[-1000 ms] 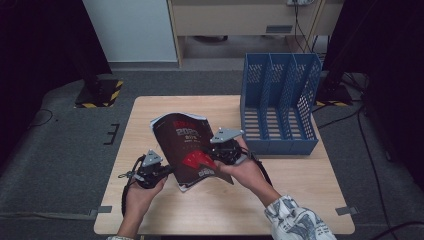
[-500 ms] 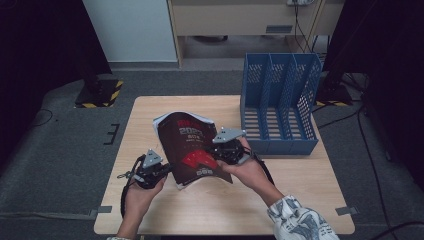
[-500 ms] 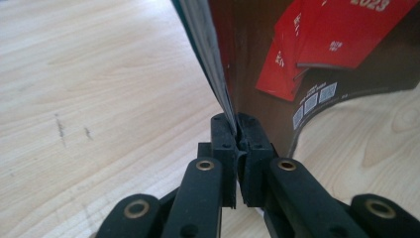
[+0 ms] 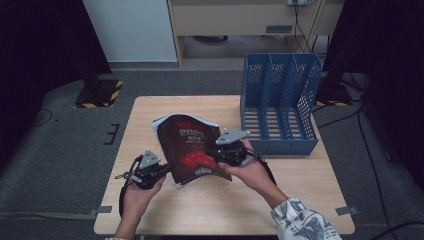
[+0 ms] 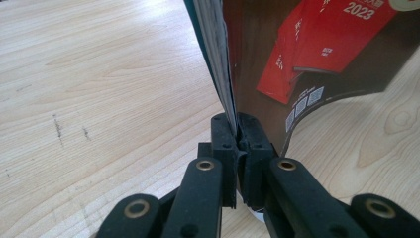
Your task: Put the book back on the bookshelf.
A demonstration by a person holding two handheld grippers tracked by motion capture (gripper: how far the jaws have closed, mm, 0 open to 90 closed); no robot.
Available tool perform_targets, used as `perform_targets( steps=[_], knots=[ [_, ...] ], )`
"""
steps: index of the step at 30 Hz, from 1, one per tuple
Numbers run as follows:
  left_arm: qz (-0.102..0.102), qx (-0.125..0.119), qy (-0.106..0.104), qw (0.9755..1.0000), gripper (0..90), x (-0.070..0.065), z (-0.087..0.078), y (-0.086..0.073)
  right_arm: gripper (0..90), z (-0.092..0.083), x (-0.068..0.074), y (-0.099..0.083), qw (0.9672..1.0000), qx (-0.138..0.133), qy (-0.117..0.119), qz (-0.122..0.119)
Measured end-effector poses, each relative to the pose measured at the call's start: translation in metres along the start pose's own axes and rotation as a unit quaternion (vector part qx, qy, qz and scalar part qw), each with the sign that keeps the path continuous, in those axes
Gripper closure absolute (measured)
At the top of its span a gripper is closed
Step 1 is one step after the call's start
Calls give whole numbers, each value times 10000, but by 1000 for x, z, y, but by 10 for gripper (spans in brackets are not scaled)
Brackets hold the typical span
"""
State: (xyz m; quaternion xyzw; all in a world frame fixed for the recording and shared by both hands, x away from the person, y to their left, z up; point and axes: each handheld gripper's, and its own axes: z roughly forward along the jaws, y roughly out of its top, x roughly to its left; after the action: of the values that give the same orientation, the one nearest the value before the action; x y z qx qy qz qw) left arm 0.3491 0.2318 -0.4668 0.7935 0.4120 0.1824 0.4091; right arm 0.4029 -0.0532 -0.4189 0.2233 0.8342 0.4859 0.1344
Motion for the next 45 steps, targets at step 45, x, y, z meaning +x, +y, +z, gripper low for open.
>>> perform_targets(
  steps=[45],
  knots=[
    [264, -204, 3, 9994, 873, -5, -3, 5, 743, -39, -12, 44, 9972, -445, 564, -225]
  ],
)
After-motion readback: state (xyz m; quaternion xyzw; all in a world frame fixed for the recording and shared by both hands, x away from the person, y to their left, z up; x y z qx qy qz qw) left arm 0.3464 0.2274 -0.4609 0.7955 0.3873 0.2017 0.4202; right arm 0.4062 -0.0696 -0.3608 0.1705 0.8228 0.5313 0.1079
